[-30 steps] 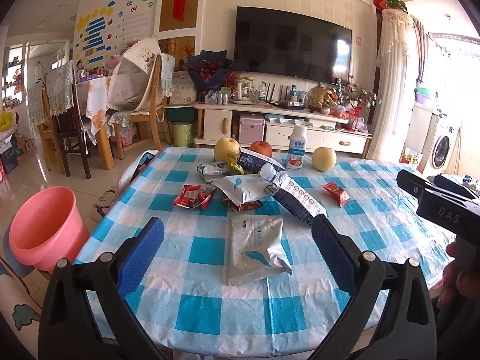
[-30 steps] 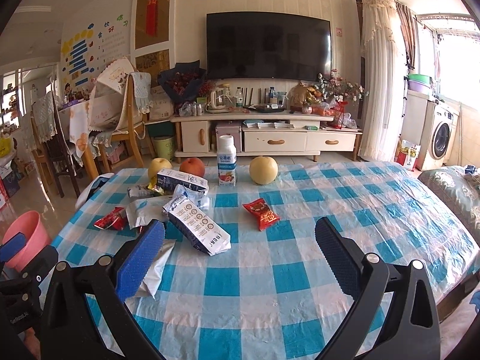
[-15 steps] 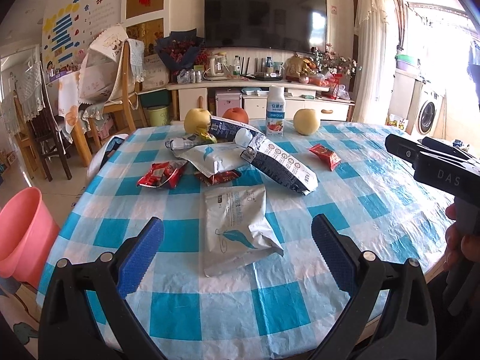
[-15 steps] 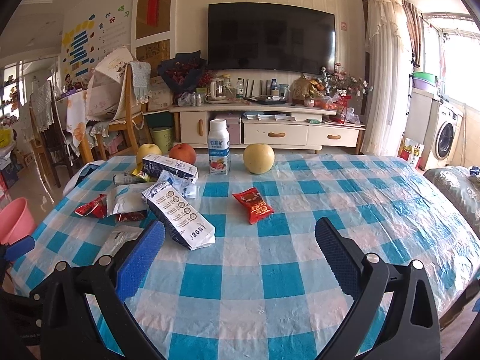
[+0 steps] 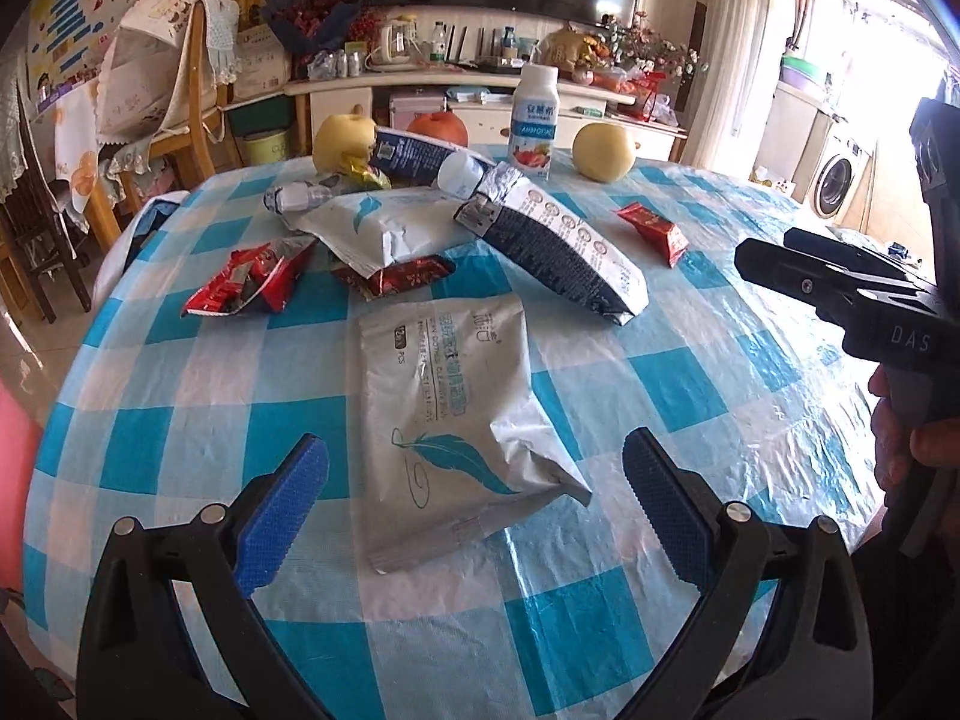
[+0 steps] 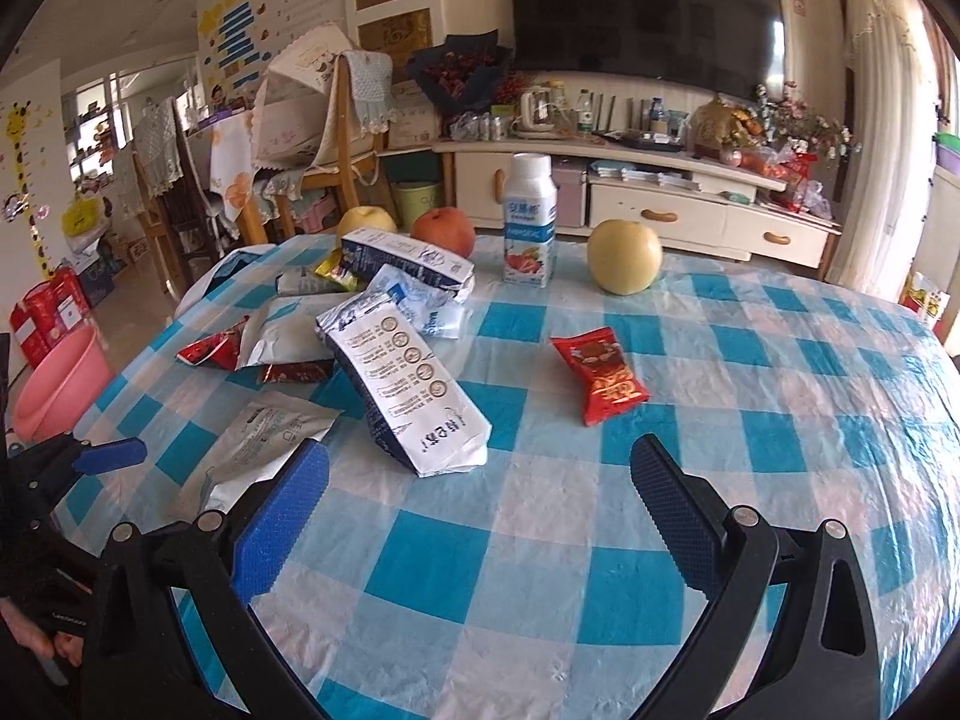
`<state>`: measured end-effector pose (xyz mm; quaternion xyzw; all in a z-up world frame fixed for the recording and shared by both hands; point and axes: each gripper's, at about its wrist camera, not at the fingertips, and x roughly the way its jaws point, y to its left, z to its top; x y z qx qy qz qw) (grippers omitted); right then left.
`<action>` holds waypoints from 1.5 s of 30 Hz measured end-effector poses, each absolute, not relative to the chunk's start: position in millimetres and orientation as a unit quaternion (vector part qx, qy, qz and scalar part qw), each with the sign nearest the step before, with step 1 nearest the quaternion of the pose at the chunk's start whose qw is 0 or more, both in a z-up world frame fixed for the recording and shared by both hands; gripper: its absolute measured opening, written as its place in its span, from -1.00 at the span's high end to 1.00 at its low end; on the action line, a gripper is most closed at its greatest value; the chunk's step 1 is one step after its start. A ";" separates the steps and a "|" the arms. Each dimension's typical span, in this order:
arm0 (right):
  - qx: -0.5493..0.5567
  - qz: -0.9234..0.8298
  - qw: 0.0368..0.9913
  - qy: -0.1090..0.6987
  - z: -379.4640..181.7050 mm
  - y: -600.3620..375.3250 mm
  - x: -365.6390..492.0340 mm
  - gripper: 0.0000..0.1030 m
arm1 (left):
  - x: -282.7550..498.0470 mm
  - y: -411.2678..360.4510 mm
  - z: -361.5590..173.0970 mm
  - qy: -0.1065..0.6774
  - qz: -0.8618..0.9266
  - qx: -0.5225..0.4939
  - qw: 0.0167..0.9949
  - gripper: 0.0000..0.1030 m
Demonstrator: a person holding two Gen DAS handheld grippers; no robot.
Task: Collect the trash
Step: 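Grasp the white feather-print wipes pack with the left tool while the right tool grasps the white milk carton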
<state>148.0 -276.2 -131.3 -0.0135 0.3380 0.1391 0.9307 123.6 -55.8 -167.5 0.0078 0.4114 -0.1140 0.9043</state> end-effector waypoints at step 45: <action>-0.032 0.231 0.864 0.446 -187.8 -215.9 247.4 -0.21 | 184.6 -49.1 -189.3 0.452 -0.124 -0.015 0.883 -0.54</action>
